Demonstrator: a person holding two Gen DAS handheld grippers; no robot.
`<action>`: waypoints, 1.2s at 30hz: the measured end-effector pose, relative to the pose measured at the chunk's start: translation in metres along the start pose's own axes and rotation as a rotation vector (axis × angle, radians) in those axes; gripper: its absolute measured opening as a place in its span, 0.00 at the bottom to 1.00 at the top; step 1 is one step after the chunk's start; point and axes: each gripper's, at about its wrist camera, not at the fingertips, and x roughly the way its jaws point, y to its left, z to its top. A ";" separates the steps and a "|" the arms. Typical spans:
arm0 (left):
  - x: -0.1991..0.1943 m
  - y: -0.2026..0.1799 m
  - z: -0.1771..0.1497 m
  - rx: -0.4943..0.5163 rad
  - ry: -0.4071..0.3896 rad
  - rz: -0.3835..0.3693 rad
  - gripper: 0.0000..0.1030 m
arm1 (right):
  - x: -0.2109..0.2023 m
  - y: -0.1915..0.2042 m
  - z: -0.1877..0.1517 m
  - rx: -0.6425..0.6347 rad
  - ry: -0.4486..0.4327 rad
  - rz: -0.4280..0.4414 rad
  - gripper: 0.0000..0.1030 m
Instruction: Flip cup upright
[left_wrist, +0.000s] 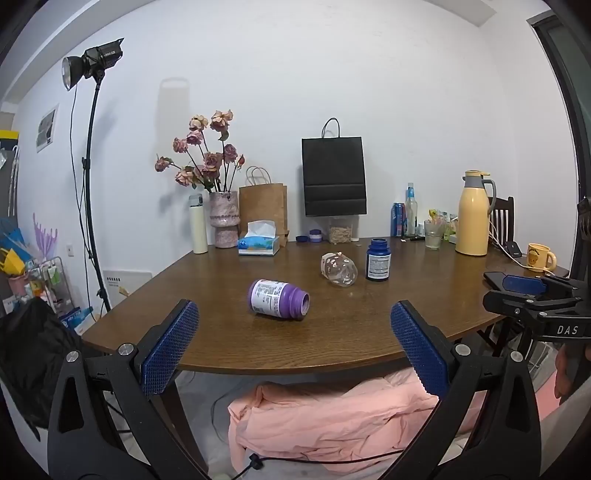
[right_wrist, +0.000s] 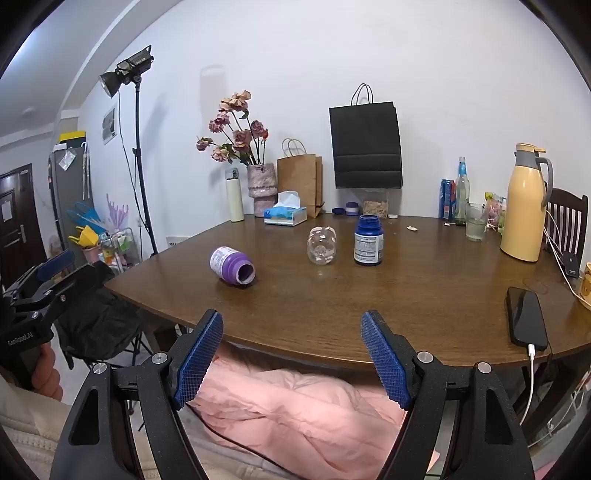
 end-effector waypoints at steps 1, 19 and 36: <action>0.000 0.000 0.000 0.000 0.001 0.000 1.00 | 0.000 0.000 0.000 -0.001 0.001 0.001 0.80; 0.001 0.000 0.000 0.001 0.006 0.000 1.00 | 0.001 0.000 -0.002 -0.003 0.011 0.001 0.80; 0.001 0.001 0.000 0.001 0.008 -0.001 1.00 | 0.003 0.002 -0.004 -0.008 0.016 -0.001 0.80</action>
